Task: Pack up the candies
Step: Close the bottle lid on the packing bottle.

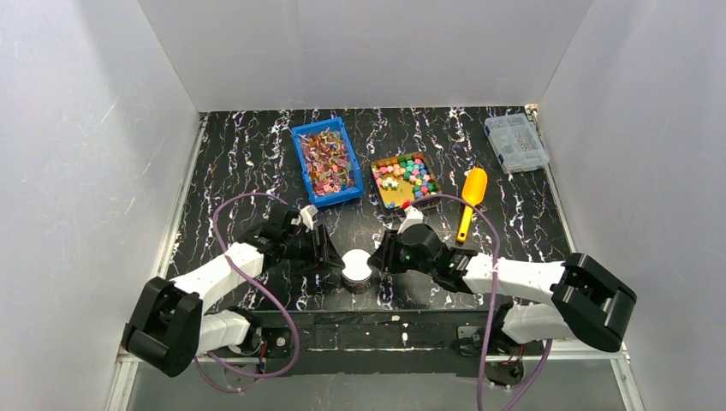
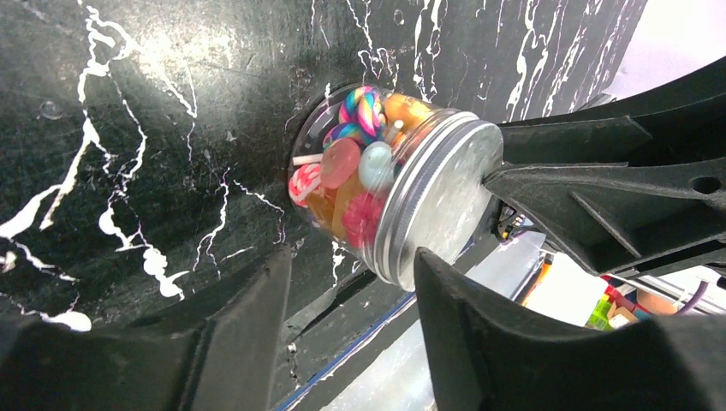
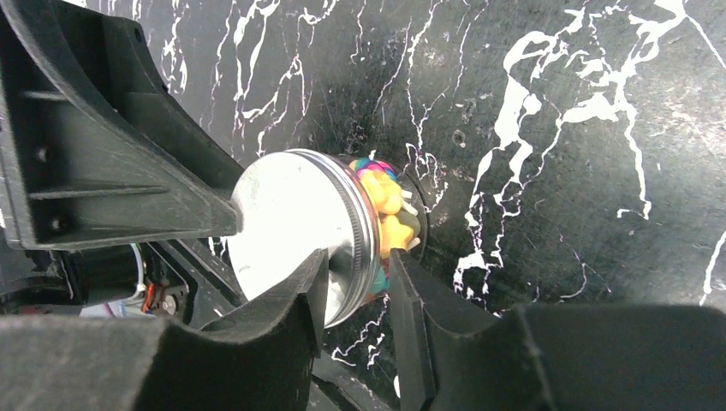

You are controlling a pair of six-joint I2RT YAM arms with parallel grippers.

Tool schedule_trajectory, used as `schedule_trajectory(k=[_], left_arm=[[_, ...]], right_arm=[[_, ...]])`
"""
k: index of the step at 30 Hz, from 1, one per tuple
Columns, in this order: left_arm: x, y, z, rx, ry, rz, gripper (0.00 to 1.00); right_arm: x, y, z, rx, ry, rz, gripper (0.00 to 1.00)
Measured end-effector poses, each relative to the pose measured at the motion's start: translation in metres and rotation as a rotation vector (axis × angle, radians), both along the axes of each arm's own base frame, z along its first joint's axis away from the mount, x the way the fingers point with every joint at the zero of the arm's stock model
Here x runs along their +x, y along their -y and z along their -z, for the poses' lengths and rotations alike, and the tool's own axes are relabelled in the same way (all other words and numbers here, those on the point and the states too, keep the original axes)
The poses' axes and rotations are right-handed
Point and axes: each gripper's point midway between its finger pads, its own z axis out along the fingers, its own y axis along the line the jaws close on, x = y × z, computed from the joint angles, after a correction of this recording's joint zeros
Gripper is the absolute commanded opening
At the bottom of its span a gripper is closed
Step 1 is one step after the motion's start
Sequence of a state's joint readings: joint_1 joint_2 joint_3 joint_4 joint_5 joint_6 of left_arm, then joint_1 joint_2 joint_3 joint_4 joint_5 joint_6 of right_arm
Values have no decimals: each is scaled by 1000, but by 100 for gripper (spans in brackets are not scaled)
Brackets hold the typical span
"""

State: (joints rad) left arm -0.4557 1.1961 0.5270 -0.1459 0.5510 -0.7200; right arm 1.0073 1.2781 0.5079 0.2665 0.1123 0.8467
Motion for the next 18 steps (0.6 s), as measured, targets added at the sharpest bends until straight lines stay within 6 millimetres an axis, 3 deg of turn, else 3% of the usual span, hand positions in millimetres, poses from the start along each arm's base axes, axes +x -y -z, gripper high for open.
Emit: schedule_trajectory(k=[8,13,18], left_arm=[[-1,-3,-22,-25,88,-2,75],[-4,0,-42,-61,171,12,98],[-12,6,-62,-77,279,38,98]], right_arm=[[-1,7,-11,-54,44,-29,51],[2,9,-36,-34,113,-44,57],[4,13,-54,-38,174,-64,64]])
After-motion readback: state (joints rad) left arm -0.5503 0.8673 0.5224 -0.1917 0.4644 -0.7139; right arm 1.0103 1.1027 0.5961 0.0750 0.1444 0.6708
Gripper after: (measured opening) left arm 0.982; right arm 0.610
